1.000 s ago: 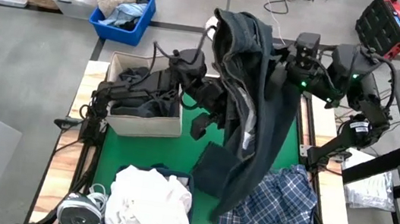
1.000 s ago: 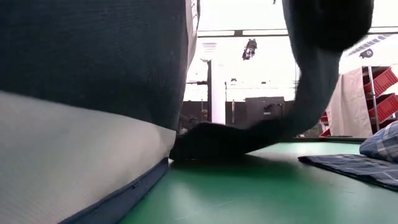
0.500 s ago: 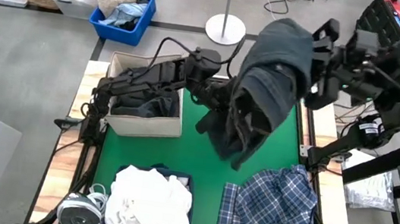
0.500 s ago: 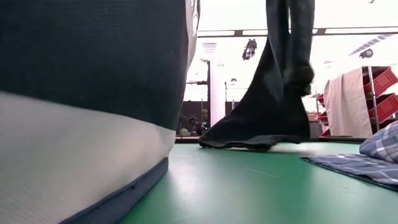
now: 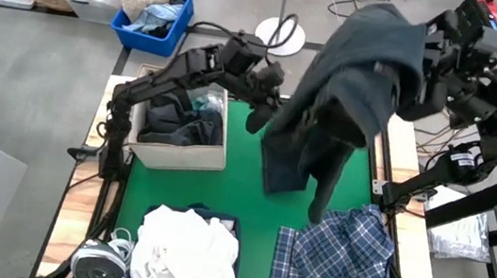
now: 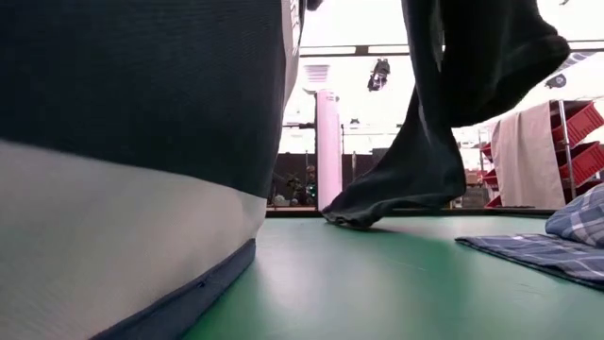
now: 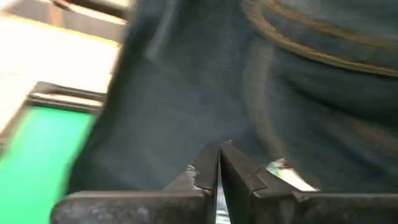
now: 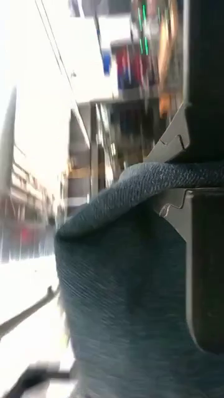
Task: Sort clothes
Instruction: Put the dark long pants into the white laundry organizer
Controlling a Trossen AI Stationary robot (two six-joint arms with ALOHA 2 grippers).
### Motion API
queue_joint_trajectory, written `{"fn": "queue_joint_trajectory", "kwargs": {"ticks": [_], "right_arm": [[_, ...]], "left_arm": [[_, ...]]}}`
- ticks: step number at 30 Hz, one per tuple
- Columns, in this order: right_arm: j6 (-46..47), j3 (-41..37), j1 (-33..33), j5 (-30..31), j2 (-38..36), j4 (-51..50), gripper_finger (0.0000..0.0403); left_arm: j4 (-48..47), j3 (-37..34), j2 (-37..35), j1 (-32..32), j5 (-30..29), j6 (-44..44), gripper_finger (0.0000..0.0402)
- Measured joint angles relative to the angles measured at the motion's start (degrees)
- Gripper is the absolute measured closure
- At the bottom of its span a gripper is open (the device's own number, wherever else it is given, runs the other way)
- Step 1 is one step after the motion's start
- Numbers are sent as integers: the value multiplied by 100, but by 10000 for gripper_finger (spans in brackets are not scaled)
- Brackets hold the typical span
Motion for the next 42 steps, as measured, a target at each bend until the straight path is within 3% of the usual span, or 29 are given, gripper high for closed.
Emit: {"fn": "queue_joint_trajectory", "kwargs": {"ticks": [3, 7, 9, 11, 14, 21, 23, 24, 28, 30, 32, 35, 40, 42], "right_arm": [[-376, 8, 0, 482, 14, 17, 394], [-706, 7, -2, 715, 59, 57, 394], [-733, 7, -2, 721, 72, 79, 394], [-876, 7, -2, 894, 85, 97, 394], [-1250, 7, 0, 1654, 112, 15, 394], [-1830, 5, -2, 3992, 354, -666, 394], [-1961, 5, -2, 4394, 429, -802, 394], [-2009, 5, -2, 4553, 460, -811, 394], [-2236, 5, -2, 4941, 614, -787, 394], [-2333, 5, -4, 5103, 670, -778, 394], [-2404, 5, -4, 5159, 702, -760, 394], [-2408, 5, -2, 5157, 708, -733, 394], [-2357, 5, -3, 5156, 706, -726, 394], [-2356, 5, -2, 5155, 706, -731, 394]], "left_arm": [[-549, -4, -261, 22, -793, 729, 401], [-1394, 2, -641, 21, -3326, 1209, 401], [-1436, 1, -695, 28, -4153, 1087, 401], [-1457, -9, -746, 28, -4377, 1015, 398], [-1355, -9, -927, -3, -4768, 760, 390], [-1226, 0, -1527, -55, -5886, 1231, 375], [-1101, 0, -1689, -41, -5671, 1172, 375], [-981, 0, -1755, -31, -5258, 1156, 375], [-471, -31, -1820, -71, -2677, 1192, 374], [-302, -55, -1696, -125, -1794, 1152, 374], [-325, -70, -1545, -169, -1666, 1135, 373], [-317, -72, -1369, -180, -1949, 1106, 358], [-81, -70, -1066, -210, -2202, 1096, 299], [-28, -70, -952, -232, -2558, 1136, 267]]}}
